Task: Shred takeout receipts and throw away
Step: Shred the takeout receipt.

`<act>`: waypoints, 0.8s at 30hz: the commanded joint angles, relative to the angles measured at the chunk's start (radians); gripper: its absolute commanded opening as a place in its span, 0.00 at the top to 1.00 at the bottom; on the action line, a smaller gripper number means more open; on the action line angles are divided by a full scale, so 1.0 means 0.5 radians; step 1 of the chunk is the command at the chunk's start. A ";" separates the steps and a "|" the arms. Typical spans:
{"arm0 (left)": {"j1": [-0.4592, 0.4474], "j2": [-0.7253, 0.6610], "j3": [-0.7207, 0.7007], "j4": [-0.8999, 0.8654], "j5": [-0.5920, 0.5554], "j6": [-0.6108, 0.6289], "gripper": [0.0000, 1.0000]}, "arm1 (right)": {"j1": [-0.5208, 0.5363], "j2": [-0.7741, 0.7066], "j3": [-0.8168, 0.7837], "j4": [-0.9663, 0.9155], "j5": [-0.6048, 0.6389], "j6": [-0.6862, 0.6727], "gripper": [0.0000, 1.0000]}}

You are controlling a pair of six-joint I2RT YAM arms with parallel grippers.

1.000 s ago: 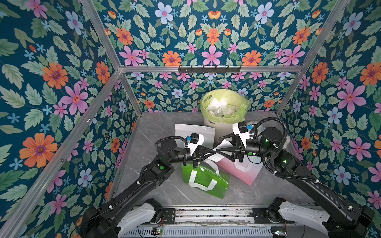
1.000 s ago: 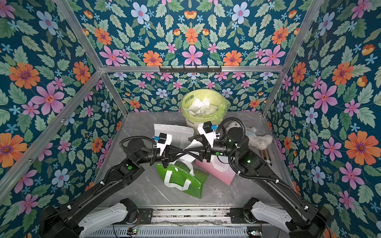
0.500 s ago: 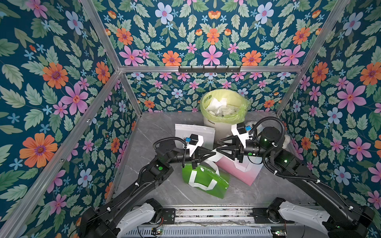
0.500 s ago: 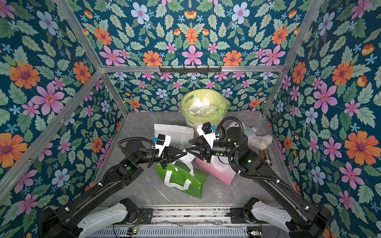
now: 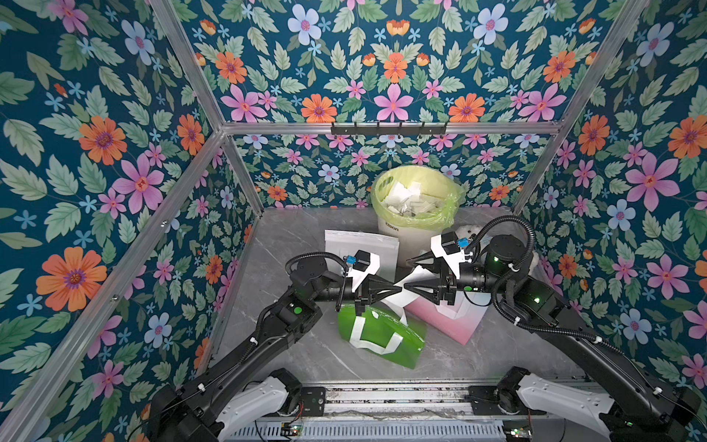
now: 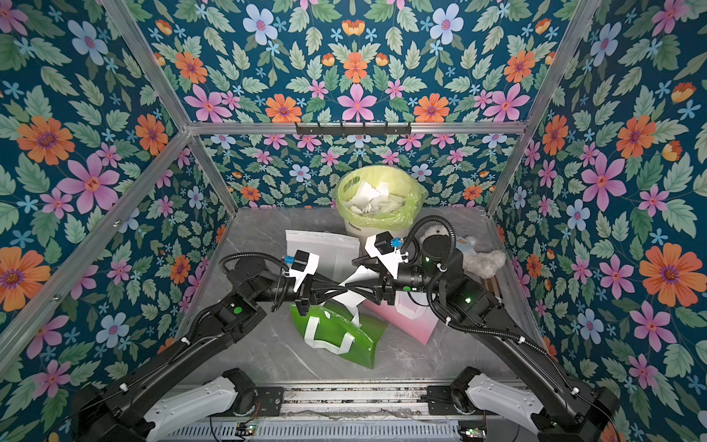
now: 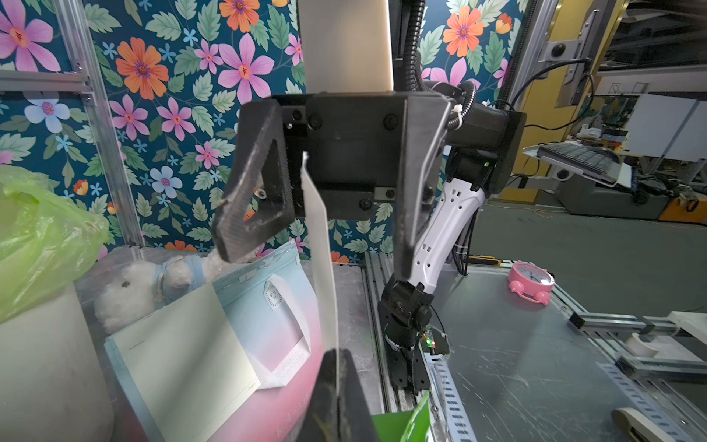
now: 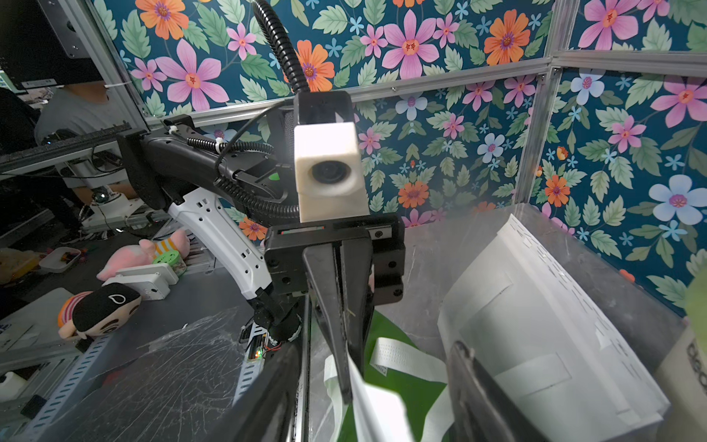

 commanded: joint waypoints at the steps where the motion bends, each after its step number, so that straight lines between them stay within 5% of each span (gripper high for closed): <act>1: 0.005 0.003 0.021 -0.026 0.068 0.049 1.00 | 0.002 -0.047 0.020 -0.101 0.059 -0.178 0.29; 5: 0.005 -0.001 0.030 -0.072 0.063 0.086 1.00 | 0.002 -0.061 0.058 -0.214 0.095 -0.251 0.18; 10: 0.005 0.001 0.035 -0.038 0.040 0.074 1.00 | 0.002 -0.027 0.071 -0.213 -0.020 -0.194 0.17; 24: 0.000 0.045 0.050 -0.007 0.027 0.059 1.00 | 0.002 0.085 -0.031 0.289 -0.327 0.214 0.47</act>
